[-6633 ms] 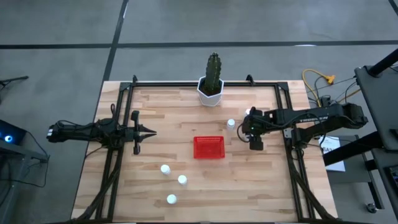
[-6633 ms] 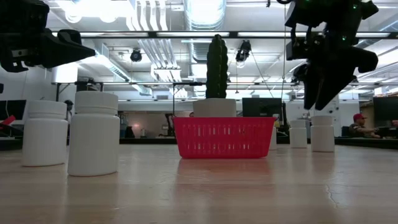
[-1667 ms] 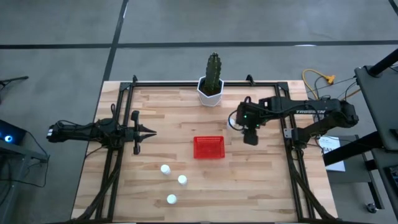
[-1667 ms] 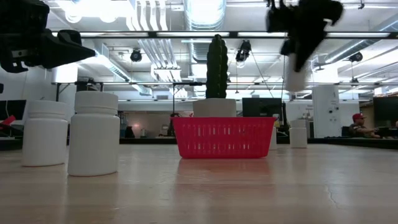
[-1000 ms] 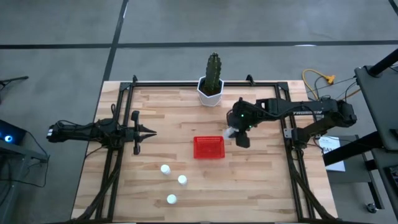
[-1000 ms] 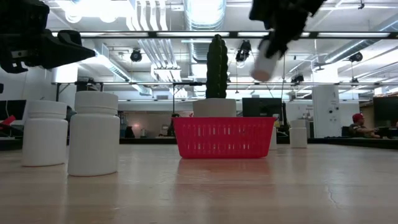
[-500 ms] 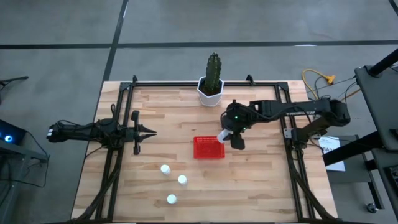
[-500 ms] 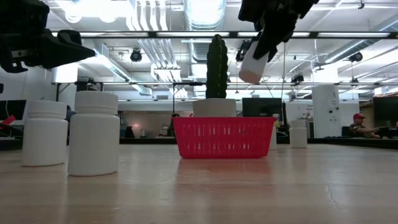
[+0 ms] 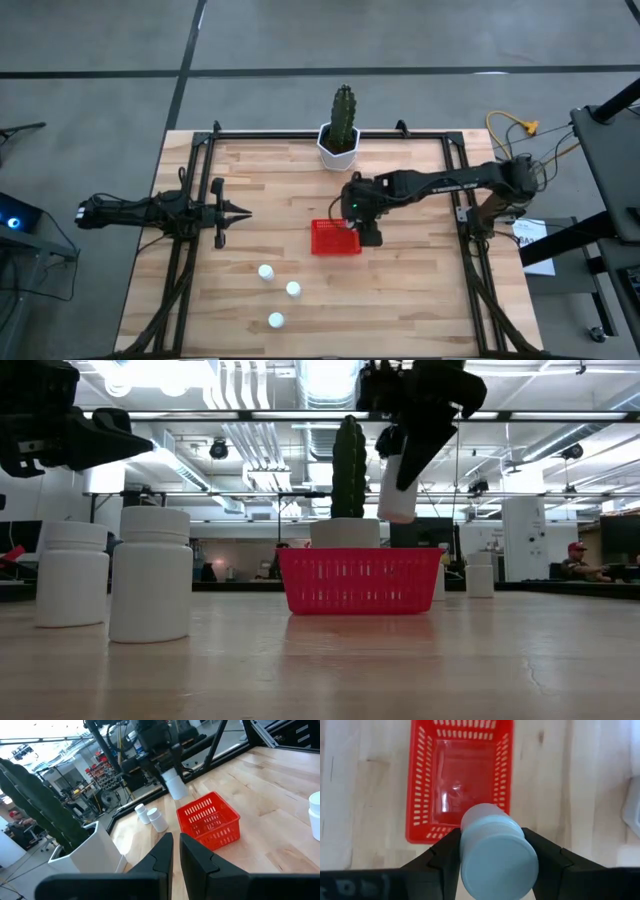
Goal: Pick and place pill bottles into a basket
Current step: Put the white pill bottle into the red bin
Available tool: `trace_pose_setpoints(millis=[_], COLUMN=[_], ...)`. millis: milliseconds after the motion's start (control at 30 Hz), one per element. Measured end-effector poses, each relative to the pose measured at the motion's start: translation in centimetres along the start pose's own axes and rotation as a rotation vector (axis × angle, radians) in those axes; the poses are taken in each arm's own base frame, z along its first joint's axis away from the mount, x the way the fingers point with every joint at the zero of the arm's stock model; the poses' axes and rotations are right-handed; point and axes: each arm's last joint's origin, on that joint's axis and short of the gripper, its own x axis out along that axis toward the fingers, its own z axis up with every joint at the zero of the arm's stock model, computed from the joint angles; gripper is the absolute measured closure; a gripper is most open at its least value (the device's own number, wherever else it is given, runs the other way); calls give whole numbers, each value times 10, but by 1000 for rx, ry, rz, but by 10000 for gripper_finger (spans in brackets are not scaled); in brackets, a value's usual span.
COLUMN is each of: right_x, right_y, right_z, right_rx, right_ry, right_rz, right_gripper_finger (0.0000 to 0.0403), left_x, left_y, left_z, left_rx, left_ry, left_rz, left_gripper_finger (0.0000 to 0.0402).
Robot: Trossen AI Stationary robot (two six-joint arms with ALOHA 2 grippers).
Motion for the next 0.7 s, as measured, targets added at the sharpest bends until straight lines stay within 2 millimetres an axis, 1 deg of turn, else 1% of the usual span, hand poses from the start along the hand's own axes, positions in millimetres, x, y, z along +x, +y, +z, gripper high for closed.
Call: trace_pose_setpoints(millis=[267, 533, 700], right_x=[16, 17, 20], right_y=[6, 5, 5], right_z=[3, 3, 3], right_rx=[-24, -27, -28], right_ry=[39, 33, 21], right_rz=[-11, -12, -12], right_gripper_finger=[237, 237, 237], left_x=[0, 0, 0], left_y=[0, 0, 0], left_z=[0, 0, 0], left_rx=[0, 0, 0], left_ry=[0, 0, 0], left_rz=[0, 0, 0], left_gripper_finger=[387, 387, 387])
